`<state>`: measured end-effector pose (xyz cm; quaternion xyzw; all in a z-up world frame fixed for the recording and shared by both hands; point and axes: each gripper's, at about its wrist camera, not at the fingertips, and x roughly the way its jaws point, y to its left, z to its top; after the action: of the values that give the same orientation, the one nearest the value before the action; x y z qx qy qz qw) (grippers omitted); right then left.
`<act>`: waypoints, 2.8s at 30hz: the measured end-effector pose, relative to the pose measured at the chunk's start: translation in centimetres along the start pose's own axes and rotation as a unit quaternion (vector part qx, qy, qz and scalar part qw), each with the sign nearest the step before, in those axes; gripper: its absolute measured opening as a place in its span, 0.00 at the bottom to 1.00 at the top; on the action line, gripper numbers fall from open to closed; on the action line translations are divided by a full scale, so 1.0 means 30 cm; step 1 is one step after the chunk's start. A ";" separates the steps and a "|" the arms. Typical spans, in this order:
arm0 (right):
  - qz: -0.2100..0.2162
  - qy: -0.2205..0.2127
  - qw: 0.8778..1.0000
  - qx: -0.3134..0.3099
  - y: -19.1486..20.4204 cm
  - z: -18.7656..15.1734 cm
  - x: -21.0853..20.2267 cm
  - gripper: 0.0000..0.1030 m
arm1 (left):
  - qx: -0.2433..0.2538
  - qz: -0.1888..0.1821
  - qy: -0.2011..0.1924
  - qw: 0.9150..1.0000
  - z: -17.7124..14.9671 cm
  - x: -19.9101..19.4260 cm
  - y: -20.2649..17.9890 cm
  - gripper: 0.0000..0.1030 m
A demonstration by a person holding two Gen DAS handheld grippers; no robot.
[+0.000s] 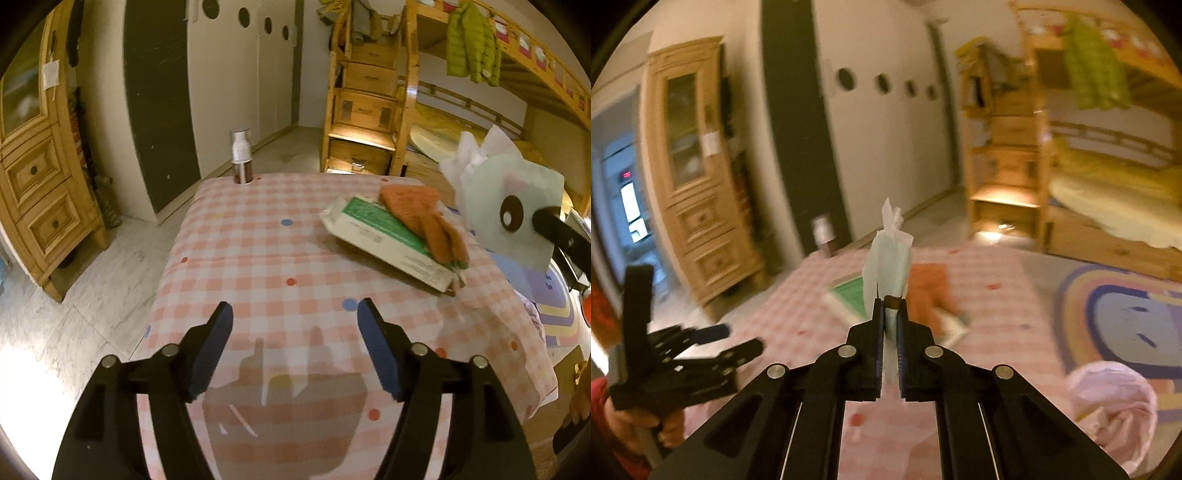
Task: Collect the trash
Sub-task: 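Lift the tissue pack with the right tool while the left tool grasps the orange glove, then carry the tissue pack and orange glove over the bin and open both tools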
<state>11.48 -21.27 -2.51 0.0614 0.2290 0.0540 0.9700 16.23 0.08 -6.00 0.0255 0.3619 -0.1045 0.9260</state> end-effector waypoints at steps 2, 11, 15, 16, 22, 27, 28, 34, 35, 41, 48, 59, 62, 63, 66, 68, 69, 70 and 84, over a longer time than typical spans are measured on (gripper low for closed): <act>-0.030 0.003 1.000 0.002 -0.039 -0.001 0.002 0.06 | 0.008 -0.005 -0.003 1.000 0.008 0.001 -0.026 0.69; -0.098 0.025 0.995 0.016 -0.158 -0.015 0.020 0.06 | 0.021 -0.047 -0.019 0.998 0.070 0.027 -0.169 0.74; -0.107 0.025 0.993 0.047 -0.216 -0.010 0.002 0.06 | 0.023 -0.050 -0.014 0.998 0.105 0.063 -0.218 0.68; -0.114 0.025 0.992 0.046 -0.219 -0.010 -0.003 0.06 | 0.024 -0.052 -0.010 0.998 0.112 0.075 -0.233 0.63; -0.144 0.034 0.988 0.045 -0.247 -0.016 0.007 0.06 | 0.030 -0.084 0.008 0.996 0.150 0.142 -0.341 0.58; -0.162 0.041 0.985 0.031 -0.265 -0.033 0.009 0.06 | 0.034 -0.083 0.014 0.996 0.197 0.210 -0.422 0.58; -0.165 0.043 0.985 0.028 -0.268 -0.035 0.010 0.06 | 0.034 -0.079 0.018 0.996 0.204 0.229 -0.434 0.58; -0.175 0.059 0.983 0.026 -0.301 -0.048 0.014 0.06 | 0.038 -0.046 0.051 0.997 0.216 0.325 -0.467 0.51; -0.175 0.059 0.982 0.027 -0.300 -0.048 0.013 0.06 | 0.044 -0.044 0.049 0.997 0.218 0.326 -0.472 0.45; -0.177 0.049 0.983 0.028 -0.282 -0.049 -0.007 0.06 | 0.048 -0.068 -0.015 0.996 0.229 0.210 -0.434 0.14; -0.168 0.036 0.985 0.024 -0.245 -0.044 -0.015 0.06 | 0.029 -0.155 -0.148 0.976 0.204 -0.085 -0.260 0.14; -0.141 0.029 0.989 0.013 -0.151 -0.027 0.011 0.06 | 0.026 -0.176 -0.174 0.969 0.102 -0.209 -0.081 0.14; -0.136 0.028 0.990 0.000 -0.123 -0.023 0.018 0.06 | 0.041 -0.185 -0.171 0.967 0.086 -0.224 -0.078 0.14; -0.136 0.028 0.990 -0.002 -0.120 -0.022 0.018 0.06 | 0.050 -0.186 -0.170 0.966 0.077 -0.226 -0.087 0.14; -0.138 0.029 0.990 -0.003 -0.122 -0.021 0.015 0.06 | 0.069 -0.192 -0.163 0.965 0.061 -0.227 -0.121 0.14; -0.141 0.028 0.990 -0.003 -0.127 -0.022 0.011 0.06 | 0.079 -0.198 -0.161 0.964 0.052 -0.228 -0.140 0.14; -0.143 0.026 0.989 -0.002 -0.135 -0.022 0.004 0.06 | 0.085 -0.203 -0.161 0.962 0.050 -0.228 -0.157 0.14; -0.146 0.024 0.989 0.001 -0.147 -0.022 -0.004 0.06 | 0.091 -0.209 -0.162 0.960 0.049 -0.229 -0.175 0.14; -0.232 0.017 0.969 0.077 -0.456 -0.082 -0.168 0.06 | 0.177 -0.292 -0.138 0.930 0.034 -0.182 -0.578 0.14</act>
<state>6.92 -35.21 -4.45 0.0805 0.2570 -0.1896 0.9442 9.32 -16.04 -1.07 0.0670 0.1982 -0.4352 0.8757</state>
